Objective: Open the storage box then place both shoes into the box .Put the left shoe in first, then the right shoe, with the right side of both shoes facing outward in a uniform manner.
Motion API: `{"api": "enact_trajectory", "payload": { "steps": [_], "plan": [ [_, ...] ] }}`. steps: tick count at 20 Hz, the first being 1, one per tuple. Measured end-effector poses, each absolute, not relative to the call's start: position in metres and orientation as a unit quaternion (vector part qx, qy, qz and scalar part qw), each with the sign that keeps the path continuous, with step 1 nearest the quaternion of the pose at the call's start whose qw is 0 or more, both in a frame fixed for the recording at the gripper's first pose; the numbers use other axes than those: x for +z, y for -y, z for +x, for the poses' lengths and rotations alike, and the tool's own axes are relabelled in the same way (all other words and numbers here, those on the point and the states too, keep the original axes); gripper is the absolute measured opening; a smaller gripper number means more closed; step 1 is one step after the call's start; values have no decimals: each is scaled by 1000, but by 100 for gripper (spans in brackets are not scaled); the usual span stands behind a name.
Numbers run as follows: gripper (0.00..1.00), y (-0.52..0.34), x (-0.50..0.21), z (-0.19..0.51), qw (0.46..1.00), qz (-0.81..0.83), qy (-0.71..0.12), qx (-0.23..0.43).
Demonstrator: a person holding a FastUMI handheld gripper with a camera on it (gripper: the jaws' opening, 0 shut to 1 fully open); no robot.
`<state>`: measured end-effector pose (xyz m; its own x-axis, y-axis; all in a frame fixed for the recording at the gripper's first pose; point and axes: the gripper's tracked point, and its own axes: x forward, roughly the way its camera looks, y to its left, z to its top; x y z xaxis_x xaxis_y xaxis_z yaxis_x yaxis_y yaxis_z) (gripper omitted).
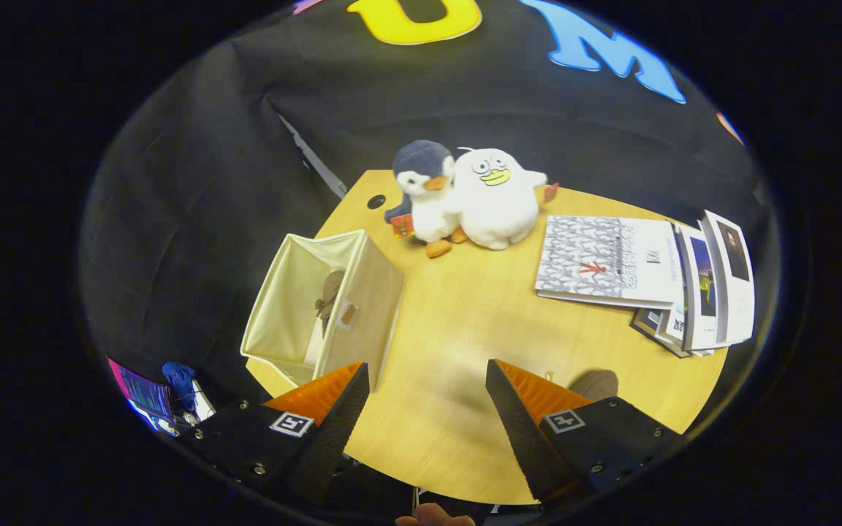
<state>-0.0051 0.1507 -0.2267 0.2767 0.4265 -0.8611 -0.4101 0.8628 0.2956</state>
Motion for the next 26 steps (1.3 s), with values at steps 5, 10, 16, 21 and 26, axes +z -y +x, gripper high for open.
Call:
{"api": "enact_trajectory", "payload": {
  "steps": [5,10,16,21,26],
  "plan": [
    [99,-78,-250,-16,807,40,-554,200],
    [99,-16,-271,-31,811,73,-561,148],
    [99,31,-299,-46,815,76,-563,112],
    [99,57,-337,-72,796,57,-596,89],
    [99,68,-371,-86,771,54,-629,81]
  ]
}}
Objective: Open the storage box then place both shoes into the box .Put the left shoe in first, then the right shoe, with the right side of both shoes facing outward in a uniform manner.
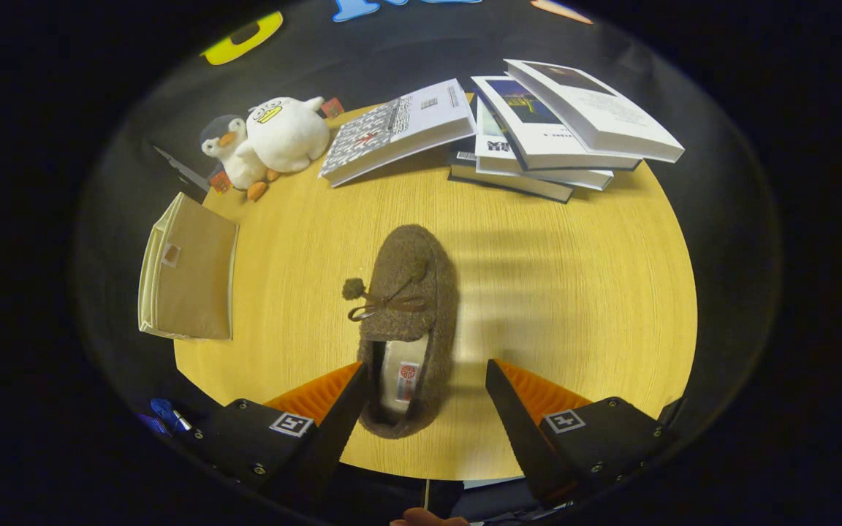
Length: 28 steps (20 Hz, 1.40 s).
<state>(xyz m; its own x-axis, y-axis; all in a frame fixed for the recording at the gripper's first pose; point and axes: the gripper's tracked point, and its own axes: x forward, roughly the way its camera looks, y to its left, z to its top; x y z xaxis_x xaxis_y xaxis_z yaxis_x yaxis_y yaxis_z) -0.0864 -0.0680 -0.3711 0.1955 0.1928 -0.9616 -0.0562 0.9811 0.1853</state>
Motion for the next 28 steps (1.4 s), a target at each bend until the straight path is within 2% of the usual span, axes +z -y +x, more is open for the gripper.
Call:
{"api": "enact_trajectory", "payload": {
  "steps": [10,11,12,15,16,23,28],
  "plan": [
    [98,75,-426,-69,731,38,-679,60],
    [80,74,-430,-69,725,40,-685,57],
    [72,67,-432,-70,722,51,-686,69],
    [11,65,-425,-66,722,48,-686,69],
    [1,62,-428,-67,724,52,-684,73],
    [0,50,-388,-73,729,80,-675,77],
    [1,15,-332,-74,745,79,-652,116]
  ]
}}
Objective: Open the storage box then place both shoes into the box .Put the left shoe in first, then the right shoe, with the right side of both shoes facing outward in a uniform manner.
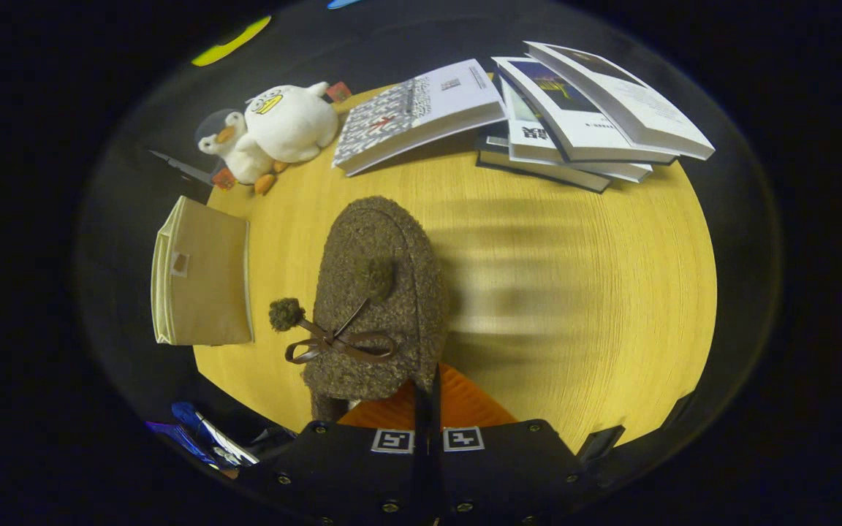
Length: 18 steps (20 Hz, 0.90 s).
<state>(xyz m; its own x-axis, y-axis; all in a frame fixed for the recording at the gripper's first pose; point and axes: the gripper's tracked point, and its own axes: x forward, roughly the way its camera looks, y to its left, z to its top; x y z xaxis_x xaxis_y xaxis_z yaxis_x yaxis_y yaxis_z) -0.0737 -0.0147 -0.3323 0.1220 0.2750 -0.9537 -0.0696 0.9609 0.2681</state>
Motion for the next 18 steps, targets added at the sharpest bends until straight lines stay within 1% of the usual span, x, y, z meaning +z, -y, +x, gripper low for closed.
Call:
{"api": "enact_trajectory", "payload": {
  "steps": [2,9,18],
  "plan": [
    [1,-4,-311,-67,755,80,-637,137],
    [0,-70,-264,-42,764,46,-610,205],
    [1,-193,-228,-27,741,-2,-595,312]
  ]
}}
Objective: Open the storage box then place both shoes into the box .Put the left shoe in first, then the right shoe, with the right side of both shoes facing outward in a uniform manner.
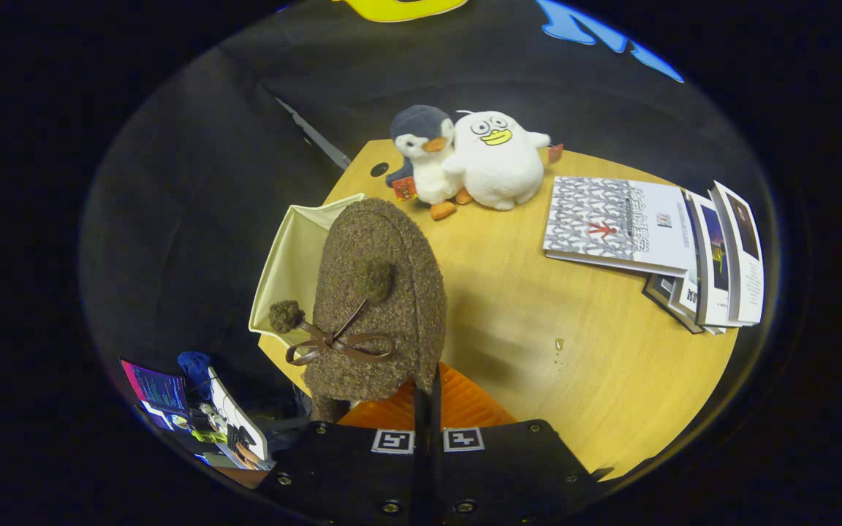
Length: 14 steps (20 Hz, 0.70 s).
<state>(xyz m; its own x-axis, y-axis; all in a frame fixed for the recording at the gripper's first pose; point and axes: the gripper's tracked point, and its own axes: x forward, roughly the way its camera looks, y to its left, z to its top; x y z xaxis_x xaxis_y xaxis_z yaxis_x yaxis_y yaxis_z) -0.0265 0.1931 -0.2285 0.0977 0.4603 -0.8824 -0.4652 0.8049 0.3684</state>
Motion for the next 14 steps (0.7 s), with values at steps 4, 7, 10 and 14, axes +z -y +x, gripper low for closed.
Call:
{"api": "enact_trajectory", "payload": {
  "steps": [4,7,10,14],
  "plan": [
    [1,-246,-214,-23,726,-21,-590,354],
    [0,-283,-207,-18,719,-49,-583,375],
    [0,-320,-206,-16,709,-65,-583,391],
    [0,-357,-216,-12,695,-78,-592,401]
  ]
}}
